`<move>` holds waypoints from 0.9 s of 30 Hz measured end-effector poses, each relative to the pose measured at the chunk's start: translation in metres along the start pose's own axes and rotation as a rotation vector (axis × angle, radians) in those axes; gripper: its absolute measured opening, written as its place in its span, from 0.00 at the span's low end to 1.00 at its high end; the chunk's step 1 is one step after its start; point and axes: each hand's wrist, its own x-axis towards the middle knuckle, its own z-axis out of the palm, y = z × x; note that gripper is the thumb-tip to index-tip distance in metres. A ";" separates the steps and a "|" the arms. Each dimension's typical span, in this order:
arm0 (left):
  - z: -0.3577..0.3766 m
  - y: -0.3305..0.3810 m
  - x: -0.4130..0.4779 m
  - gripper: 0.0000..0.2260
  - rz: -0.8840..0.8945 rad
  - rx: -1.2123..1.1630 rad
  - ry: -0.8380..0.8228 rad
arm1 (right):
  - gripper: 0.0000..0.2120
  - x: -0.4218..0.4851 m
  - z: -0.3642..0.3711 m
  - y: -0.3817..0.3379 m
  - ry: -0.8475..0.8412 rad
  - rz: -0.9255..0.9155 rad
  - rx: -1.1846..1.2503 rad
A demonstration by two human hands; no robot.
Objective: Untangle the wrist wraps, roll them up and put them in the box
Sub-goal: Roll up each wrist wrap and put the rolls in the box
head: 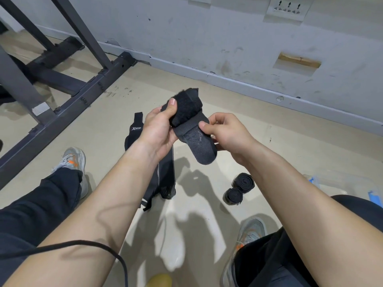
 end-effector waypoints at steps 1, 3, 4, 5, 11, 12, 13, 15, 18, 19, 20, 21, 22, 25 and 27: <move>-0.001 0.003 0.001 0.16 0.003 -0.012 0.000 | 0.14 0.000 -0.001 0.000 -0.012 0.037 0.038; -0.004 0.006 0.004 0.15 0.031 -0.017 0.005 | 0.13 0.001 -0.002 -0.001 -0.037 0.080 0.098; -0.005 0.006 0.005 0.16 0.051 -0.002 0.015 | 0.12 0.001 -0.001 -0.001 -0.046 0.083 0.101; -0.005 0.005 0.006 0.17 0.073 0.024 0.035 | 0.12 0.000 0.000 -0.002 -0.050 0.075 0.078; -0.002 -0.017 0.007 0.16 0.164 0.202 0.116 | 0.15 0.002 0.001 0.000 0.038 -0.002 -0.147; -0.001 -0.019 0.007 0.14 0.182 0.215 0.116 | 0.14 0.002 -0.001 0.000 0.059 -0.010 -0.145; 0.000 -0.020 0.007 0.13 0.196 0.220 0.115 | 0.14 0.001 -0.002 -0.001 0.079 -0.012 -0.142; 0.002 -0.020 0.008 0.12 0.203 0.205 0.117 | 0.13 -0.001 -0.004 -0.004 0.085 0.006 -0.137; 0.002 -0.019 0.011 0.12 0.204 0.197 0.128 | 0.12 -0.008 -0.005 -0.009 0.045 0.028 -0.157; 0.002 -0.019 0.012 0.12 0.206 0.193 0.133 | 0.14 -0.010 -0.004 -0.009 0.052 0.026 -0.136; 0.001 -0.019 0.012 0.12 0.209 0.192 0.138 | 0.16 -0.011 -0.004 -0.009 0.067 0.021 -0.103; 0.001 -0.019 0.013 0.12 0.213 0.195 0.143 | 0.17 -0.013 -0.005 -0.010 0.080 0.004 -0.074; 0.001 -0.019 0.013 0.12 0.217 0.201 0.146 | 0.15 -0.013 -0.005 -0.011 0.079 -0.025 -0.055; 0.001 -0.021 0.012 0.12 0.224 0.231 0.128 | 0.02 -0.015 -0.009 -0.016 0.012 -0.112 -0.015; -0.001 -0.024 0.008 0.13 0.233 0.277 0.092 | 0.03 -0.015 -0.012 -0.018 -0.032 -0.137 0.025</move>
